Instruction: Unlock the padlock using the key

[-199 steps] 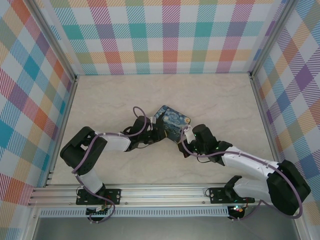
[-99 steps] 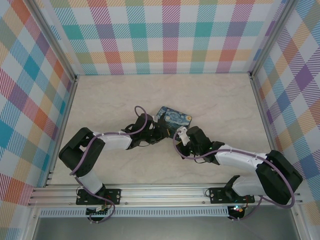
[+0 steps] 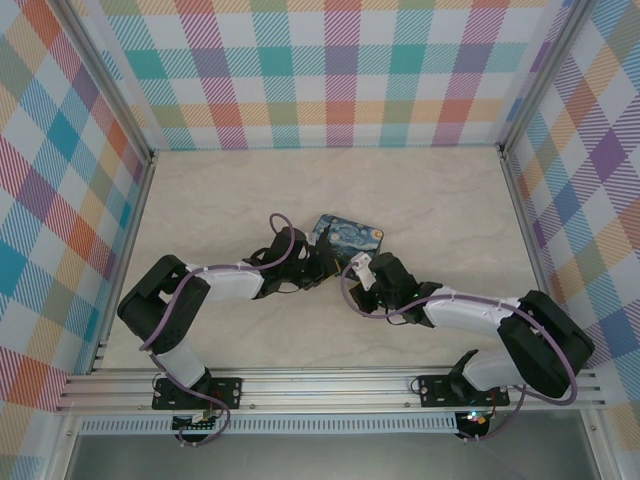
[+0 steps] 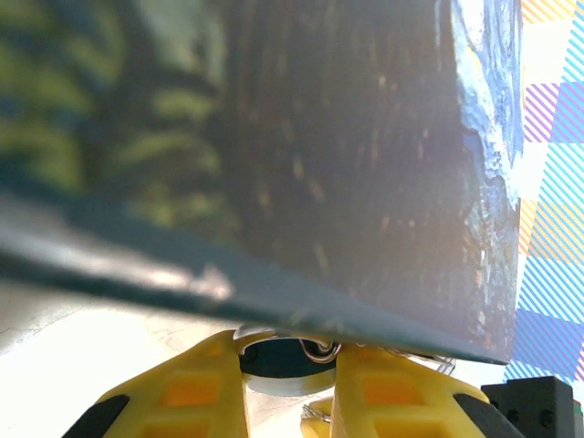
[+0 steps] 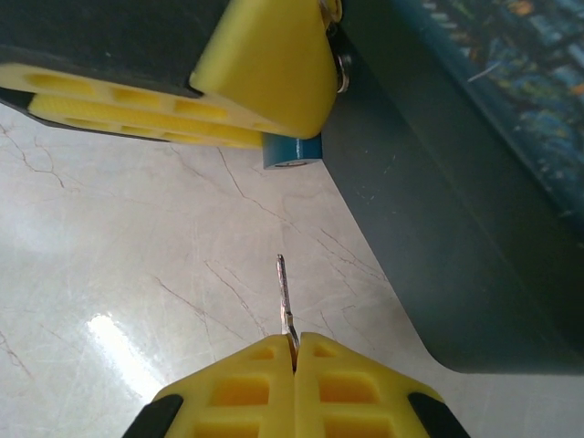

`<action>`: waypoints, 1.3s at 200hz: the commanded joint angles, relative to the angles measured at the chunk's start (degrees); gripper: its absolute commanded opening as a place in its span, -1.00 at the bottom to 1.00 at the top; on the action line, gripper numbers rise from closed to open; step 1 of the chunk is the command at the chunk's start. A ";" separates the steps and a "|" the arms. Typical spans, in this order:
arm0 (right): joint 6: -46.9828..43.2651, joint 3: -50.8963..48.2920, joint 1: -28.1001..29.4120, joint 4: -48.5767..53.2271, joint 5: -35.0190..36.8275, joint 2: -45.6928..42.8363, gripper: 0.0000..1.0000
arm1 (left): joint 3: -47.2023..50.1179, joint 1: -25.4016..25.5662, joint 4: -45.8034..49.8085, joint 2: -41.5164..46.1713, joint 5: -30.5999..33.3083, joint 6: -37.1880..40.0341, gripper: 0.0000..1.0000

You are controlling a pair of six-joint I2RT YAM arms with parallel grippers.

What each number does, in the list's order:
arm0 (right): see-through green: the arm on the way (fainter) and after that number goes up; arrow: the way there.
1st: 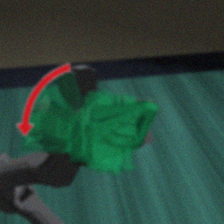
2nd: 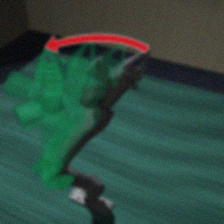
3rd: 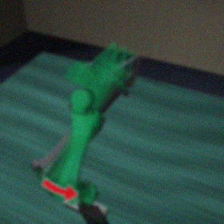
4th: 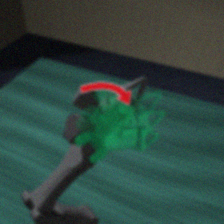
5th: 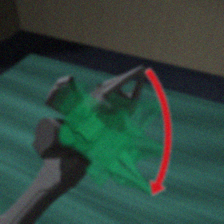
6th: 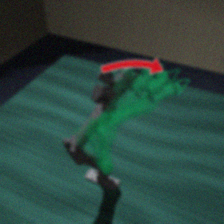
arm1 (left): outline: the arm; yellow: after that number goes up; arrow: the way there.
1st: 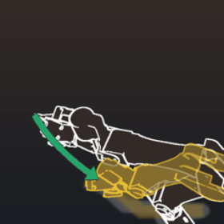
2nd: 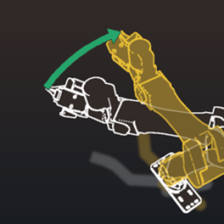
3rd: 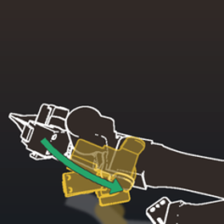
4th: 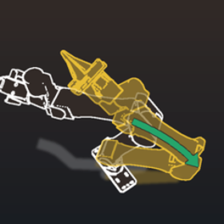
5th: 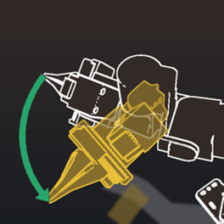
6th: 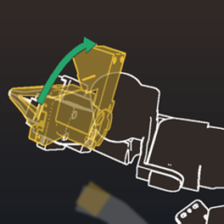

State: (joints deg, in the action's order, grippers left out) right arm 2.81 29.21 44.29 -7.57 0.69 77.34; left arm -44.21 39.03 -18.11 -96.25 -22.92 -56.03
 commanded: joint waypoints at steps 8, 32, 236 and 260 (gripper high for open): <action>-1.21 2.33 0.28 -3.34 0.11 1.50 -0.93 | -1.54 1.05 -1.66 2.12 -1.67 -1.27 -0.78; -1.39 2.91 0.27 -4.00 0.57 2.29 -0.93 | -1.50 1.05 -1.67 2.12 -1.74 -1.27 -0.78; -2.31 3.24 0.18 -5.22 2.47 0.82 -0.92 | -1.23 1.49 -1.64 2.74 -1.03 -1.01 -0.79; -2.26 2.76 0.22 -5.72 2.60 0.03 -0.92 | -1.06 1.52 -1.67 2.85 -1.06 -1.01 -0.79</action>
State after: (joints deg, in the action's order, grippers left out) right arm 1.83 31.83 44.29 -10.35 2.68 79.55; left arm -44.21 39.64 -18.35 -95.39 -22.94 -56.18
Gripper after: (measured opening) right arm 0.058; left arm 0.204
